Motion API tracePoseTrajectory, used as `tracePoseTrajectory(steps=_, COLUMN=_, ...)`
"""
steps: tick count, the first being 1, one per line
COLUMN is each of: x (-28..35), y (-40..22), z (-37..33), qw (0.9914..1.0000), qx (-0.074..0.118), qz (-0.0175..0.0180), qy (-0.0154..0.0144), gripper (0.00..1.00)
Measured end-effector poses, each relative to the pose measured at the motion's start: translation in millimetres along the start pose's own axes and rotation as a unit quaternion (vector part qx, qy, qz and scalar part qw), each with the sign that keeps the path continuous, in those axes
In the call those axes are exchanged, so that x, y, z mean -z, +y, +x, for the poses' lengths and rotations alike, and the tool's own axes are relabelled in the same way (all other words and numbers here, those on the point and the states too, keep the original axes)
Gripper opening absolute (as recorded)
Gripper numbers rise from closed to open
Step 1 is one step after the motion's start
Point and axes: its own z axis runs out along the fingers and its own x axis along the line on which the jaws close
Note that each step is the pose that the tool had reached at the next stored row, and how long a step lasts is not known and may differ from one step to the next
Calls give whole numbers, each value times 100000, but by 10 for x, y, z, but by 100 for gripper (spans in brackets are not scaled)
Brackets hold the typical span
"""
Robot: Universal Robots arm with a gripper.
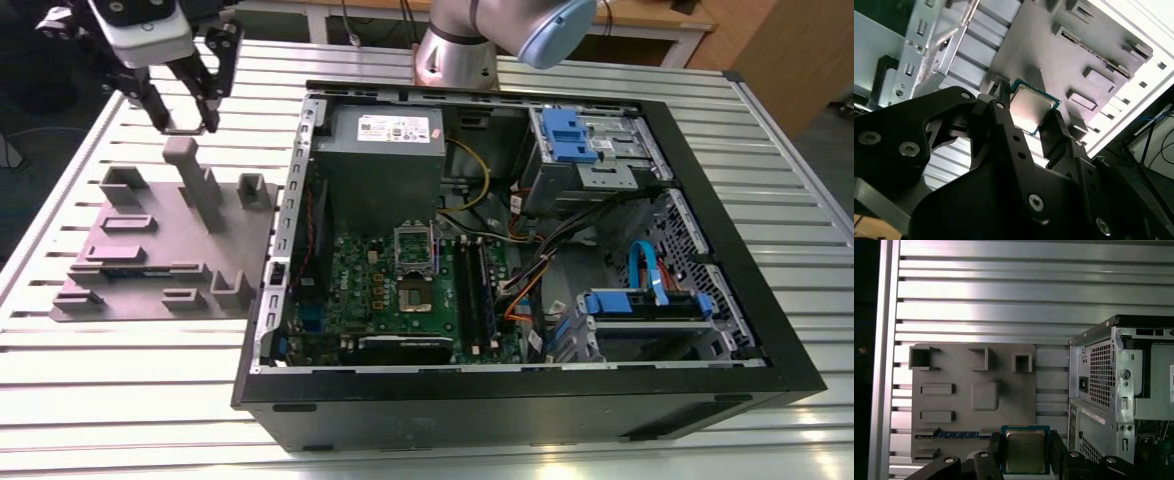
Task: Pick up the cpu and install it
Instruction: 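Pick up the cpu and move it towards the insertion slot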
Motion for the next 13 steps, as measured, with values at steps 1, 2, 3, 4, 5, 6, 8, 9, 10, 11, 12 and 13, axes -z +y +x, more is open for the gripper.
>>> tracePoseTrajectory(steps=1, x=-1, y=-1, z=-45, qw=100000, qx=4, qz=7, qy=8, gripper=47)
tracePoseTrajectory(steps=2, x=-3, y=-1, z=-90, qw=100000, qx=5, qz=3, qy=4, gripper=47)
tracePoseTrajectory(steps=3, x=-4, y=-2, z=-135, qw=100000, qx=4, qz=4, qy=4, gripper=47)
tracePoseTrajectory(steps=4, x=-6, y=-2, z=-184, qw=100000, qx=1, qz=1, qy=1, gripper=47)
tracePoseTrajectory(steps=5, x=-7, y=-3, z=-229, qw=100000, qx=0, qz=2, qy=2, gripper=47)
tracePoseTrajectory(steps=6, x=-7, y=-4, z=-274, qw=100000, qx=5, qz=8, qy=9, gripper=47)
tracePoseTrajectory(steps=8, x=-10, y=-5, z=-364, qw=100000, qx=7, qz=5, qy=5, gripper=47)
tracePoseTrajectory(steps=9, x=-11, y=-5, z=-409, qw=100000, qx=5, qz=3, qy=2, gripper=47)
tracePoseTrajectory(steps=10, x=-11, y=-6, z=-454, qw=100000, qx=3, qz=4, qy=6, gripper=47)
tracePoseTrajectory(steps=11, x=-11, y=-6, z=-501, qw=100000, qx=4, qz=4, qy=5, gripper=47)
tracePoseTrajectory(steps=12, x=-12, y=-7, z=-546, qw=100000, qx=7, qz=4, qy=5, gripper=47)
tracePoseTrajectory(steps=13, x=-12, y=-7, z=-592, qw=100000, qx=4, qz=6, qy=3, gripper=47)
